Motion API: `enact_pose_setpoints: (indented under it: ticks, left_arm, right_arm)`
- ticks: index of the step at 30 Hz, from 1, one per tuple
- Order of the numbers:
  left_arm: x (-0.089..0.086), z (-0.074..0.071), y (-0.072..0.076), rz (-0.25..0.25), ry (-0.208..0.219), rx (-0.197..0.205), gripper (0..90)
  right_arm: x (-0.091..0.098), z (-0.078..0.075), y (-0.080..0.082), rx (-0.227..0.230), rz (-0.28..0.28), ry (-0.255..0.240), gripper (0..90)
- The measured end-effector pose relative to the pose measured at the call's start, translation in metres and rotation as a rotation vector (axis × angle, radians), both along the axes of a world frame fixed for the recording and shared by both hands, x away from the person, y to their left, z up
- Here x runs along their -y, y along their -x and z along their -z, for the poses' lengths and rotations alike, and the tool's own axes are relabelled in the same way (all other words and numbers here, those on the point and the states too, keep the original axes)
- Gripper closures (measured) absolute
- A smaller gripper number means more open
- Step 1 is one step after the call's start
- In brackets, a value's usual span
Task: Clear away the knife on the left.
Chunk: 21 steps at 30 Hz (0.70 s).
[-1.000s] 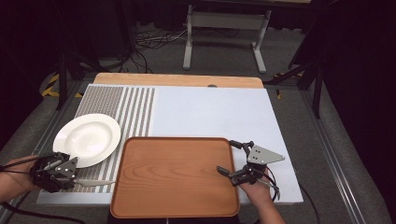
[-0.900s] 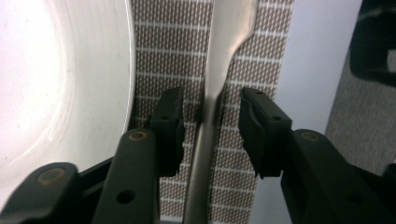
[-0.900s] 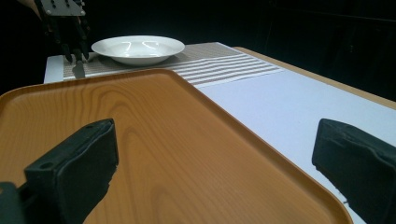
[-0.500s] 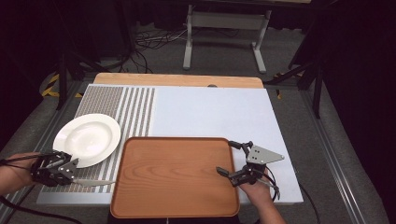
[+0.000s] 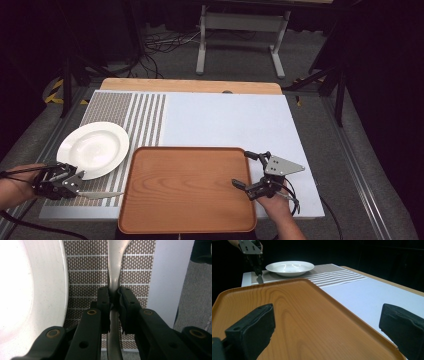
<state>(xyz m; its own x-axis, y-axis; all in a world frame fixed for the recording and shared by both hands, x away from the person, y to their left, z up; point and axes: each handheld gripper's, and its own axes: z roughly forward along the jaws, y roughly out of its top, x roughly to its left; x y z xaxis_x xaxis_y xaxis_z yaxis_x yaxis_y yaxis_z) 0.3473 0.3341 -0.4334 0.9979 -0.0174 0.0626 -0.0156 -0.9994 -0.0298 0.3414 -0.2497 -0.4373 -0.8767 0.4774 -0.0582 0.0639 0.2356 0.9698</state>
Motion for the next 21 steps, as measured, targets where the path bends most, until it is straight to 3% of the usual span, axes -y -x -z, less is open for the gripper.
enact_pose_setpoints:
  ticks: [6, 12, 17, 21]
  left_arm:
    - [0.003, 0.000, 0.003, 0.012, -0.015, 0.024, 80.3]
    - [0.000, -0.006, 0.004, -0.024, -0.006, 0.025, 80.4]
    - [-0.002, -0.018, 0.006, -0.052, 0.039, 0.049, 80.4]
    - [0.002, -0.033, 0.007, -0.112, 0.087, 0.066, 80.4]
  right_arm:
    - [0.000, 0.000, 0.000, 0.000, 0.001, -0.004, 1.1]
    - [0.002, -0.001, 0.000, -0.001, 0.003, -0.012, 1.1]
    - [0.001, 0.000, -0.001, -0.003, 0.003, -0.012, 1.1]
    - [0.002, 0.000, -0.001, -0.004, 0.005, -0.009, 1.1]
